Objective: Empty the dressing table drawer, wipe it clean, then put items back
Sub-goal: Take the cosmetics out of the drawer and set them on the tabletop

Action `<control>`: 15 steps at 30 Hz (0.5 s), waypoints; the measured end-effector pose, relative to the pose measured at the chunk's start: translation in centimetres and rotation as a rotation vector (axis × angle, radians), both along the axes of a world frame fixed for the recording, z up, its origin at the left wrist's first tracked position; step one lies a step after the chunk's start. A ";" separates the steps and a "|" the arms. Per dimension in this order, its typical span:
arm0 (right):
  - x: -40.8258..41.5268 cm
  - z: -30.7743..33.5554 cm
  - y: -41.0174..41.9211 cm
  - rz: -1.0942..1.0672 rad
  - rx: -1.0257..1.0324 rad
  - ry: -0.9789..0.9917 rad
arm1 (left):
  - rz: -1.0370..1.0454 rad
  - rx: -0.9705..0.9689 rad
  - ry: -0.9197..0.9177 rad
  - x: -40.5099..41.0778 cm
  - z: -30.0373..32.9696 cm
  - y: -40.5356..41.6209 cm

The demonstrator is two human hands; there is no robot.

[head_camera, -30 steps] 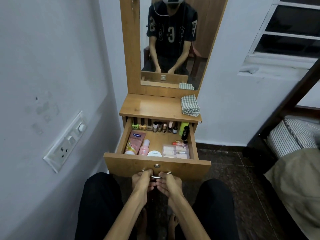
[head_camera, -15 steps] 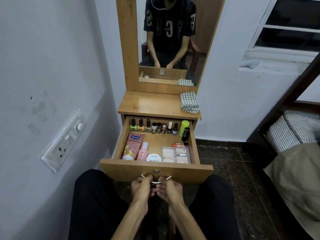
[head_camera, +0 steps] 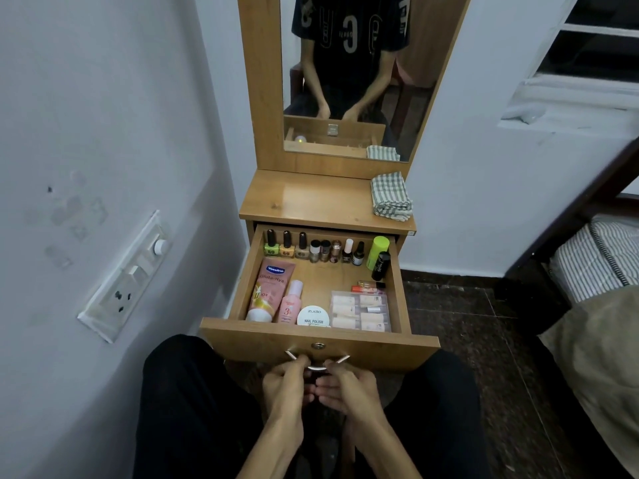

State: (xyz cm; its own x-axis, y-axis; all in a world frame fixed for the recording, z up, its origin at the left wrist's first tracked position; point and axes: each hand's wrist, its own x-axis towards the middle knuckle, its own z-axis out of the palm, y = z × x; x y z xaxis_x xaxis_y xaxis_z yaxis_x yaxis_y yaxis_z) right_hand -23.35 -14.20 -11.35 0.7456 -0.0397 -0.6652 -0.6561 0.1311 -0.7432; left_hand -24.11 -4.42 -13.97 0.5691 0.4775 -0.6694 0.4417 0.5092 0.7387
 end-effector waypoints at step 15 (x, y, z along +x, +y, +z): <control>8.5 9.6 -0.9 0.331 -0.335 -0.564 | -0.458 1.019 -0.064 6.8 11.3 6.8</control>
